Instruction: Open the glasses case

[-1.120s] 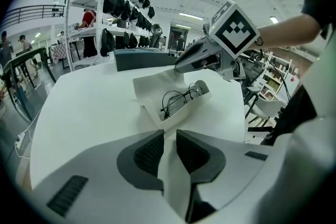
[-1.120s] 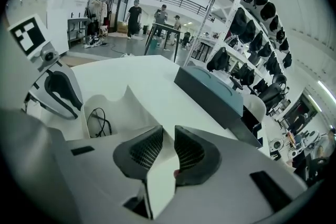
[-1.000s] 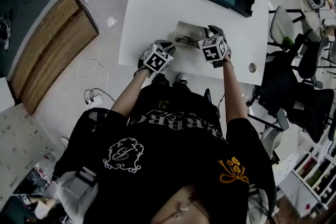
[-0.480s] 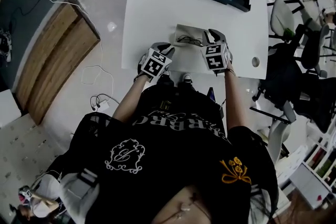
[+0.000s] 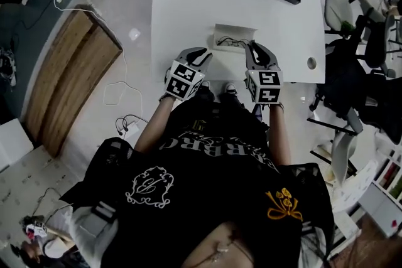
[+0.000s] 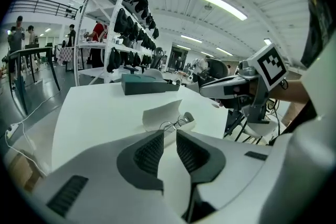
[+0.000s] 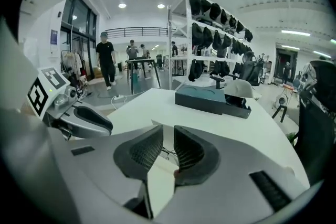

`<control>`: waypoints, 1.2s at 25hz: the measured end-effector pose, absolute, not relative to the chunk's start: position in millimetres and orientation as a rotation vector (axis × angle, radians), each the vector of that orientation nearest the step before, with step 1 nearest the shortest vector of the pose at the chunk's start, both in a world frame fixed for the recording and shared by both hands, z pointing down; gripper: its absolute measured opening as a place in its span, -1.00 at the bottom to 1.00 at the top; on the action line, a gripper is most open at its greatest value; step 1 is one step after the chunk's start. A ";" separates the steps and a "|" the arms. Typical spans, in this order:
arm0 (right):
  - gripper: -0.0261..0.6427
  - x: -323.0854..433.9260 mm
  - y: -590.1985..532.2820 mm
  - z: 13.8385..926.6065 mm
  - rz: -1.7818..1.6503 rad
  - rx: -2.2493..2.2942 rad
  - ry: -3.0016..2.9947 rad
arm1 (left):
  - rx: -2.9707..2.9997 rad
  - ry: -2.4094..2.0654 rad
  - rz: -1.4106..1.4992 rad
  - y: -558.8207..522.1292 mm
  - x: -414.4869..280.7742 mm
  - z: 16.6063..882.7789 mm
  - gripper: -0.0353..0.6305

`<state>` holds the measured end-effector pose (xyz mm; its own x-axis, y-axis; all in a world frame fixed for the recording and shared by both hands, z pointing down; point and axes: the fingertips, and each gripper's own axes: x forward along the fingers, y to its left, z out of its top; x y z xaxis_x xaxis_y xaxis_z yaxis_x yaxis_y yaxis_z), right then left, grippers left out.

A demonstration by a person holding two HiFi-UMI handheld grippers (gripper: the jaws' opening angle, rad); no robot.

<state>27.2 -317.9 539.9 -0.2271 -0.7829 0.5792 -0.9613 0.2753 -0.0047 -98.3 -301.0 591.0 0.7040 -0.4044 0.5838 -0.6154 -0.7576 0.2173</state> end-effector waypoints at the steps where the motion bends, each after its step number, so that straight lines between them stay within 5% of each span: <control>1: -0.69 25.7 -312.0 536.6 0.524 1.590 -2.086 | 2.519 -0.773 0.709 -297.3 -99.1 586.5 -0.64; 30: -0.88 28.5 -137.4 492.1 0.796 1.679 -2.283 | 2.612 -0.705 0.567 -167.9 -60.8 523.0 -0.64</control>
<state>28.5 -137.4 492.1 -0.3362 -0.8229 0.4580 -0.9293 0.2109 -0.3032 -60.8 -167.9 523.0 0.7933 -0.3895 0.4680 -0.5406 -0.8042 0.2469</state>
